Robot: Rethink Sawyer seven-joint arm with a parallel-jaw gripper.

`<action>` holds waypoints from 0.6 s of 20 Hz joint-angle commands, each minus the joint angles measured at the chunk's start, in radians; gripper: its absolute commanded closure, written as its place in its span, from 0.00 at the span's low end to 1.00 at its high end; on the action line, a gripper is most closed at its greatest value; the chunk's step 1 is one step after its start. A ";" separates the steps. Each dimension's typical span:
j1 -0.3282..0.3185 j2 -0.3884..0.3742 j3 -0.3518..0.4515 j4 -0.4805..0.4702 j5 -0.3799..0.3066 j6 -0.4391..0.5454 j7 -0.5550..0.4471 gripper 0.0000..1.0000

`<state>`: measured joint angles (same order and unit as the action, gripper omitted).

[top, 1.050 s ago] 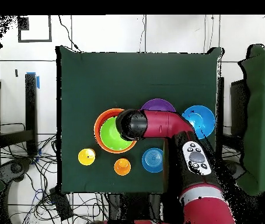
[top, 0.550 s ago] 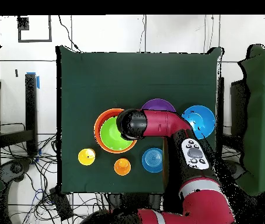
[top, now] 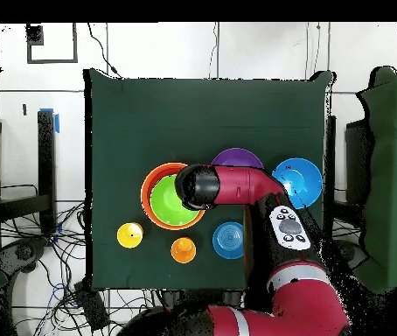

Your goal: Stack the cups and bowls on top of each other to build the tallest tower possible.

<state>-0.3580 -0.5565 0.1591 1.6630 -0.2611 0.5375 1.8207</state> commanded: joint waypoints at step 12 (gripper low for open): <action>0.013 0.140 0.073 -0.180 -0.089 -0.055 -0.062 0.00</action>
<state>-0.3580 -0.4956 0.1592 1.5928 -0.2627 0.5377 1.8207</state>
